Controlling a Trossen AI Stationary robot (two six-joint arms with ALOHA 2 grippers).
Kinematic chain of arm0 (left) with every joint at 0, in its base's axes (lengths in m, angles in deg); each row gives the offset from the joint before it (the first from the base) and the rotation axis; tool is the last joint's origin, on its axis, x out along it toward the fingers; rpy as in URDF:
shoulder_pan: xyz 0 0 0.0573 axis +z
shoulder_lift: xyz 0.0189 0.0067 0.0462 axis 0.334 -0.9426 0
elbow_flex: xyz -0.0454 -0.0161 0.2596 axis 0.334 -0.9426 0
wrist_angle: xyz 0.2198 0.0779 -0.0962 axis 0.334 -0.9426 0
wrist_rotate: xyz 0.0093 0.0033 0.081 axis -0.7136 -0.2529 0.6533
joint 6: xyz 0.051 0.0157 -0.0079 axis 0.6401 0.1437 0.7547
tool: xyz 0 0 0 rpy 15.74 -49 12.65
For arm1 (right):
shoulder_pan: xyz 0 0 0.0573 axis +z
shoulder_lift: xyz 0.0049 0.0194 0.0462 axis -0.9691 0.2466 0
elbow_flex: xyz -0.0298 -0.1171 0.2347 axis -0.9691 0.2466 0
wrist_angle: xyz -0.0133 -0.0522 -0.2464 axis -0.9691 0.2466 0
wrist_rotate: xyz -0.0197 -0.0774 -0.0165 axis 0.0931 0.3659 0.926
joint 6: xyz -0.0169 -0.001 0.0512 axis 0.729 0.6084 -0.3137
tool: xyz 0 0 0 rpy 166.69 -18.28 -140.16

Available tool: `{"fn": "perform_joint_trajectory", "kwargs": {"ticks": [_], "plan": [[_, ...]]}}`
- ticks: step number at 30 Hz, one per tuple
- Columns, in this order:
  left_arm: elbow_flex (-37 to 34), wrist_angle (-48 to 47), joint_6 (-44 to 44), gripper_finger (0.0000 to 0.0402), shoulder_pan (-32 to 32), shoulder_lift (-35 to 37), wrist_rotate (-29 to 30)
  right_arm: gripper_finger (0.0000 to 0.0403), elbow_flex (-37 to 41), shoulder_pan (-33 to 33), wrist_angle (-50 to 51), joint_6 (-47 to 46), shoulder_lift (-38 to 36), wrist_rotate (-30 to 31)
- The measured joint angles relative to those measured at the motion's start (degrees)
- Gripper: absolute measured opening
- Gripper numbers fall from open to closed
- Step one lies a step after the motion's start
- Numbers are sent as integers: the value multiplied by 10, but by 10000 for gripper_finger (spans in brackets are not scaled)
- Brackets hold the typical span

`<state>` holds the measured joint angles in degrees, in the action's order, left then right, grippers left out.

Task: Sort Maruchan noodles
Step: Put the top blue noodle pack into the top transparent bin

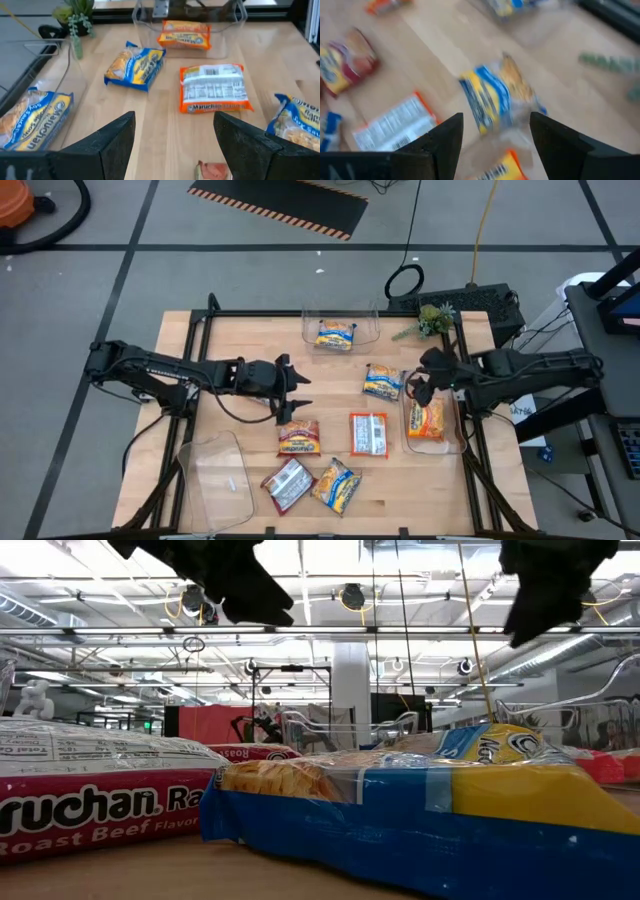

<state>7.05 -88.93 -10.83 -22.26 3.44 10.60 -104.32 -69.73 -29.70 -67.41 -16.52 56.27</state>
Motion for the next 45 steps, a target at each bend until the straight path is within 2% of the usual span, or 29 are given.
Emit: {"fn": "perform_joint_trajectory", "kwargs": {"ticks": [8,15,22,26,28,35,40,45], "plan": [[0,-10,7,274,1,0,0,224,36,13,-151,82,28,16],[0,-9,28,273,2,0,1,224,40,9,-262,201,118,-8],[0,-10,49,273,15,0,2,224,8,-9,-279,282,231,-32],[0,-22,59,273,27,0,48,224,1,-10,-291,328,280,-33],[0,-38,58,273,38,0,66,224,1,-10,-298,339,297,-33],[0,-102,40,273,78,0,69,224,1,-16,-321,374,351,-33],[-1,-116,31,273,97,0,70,224,1,-38,-332,443,378,-36],[-2,-116,31,273,109,0,69,218,0,-80,-360,507,388,-106]]}}
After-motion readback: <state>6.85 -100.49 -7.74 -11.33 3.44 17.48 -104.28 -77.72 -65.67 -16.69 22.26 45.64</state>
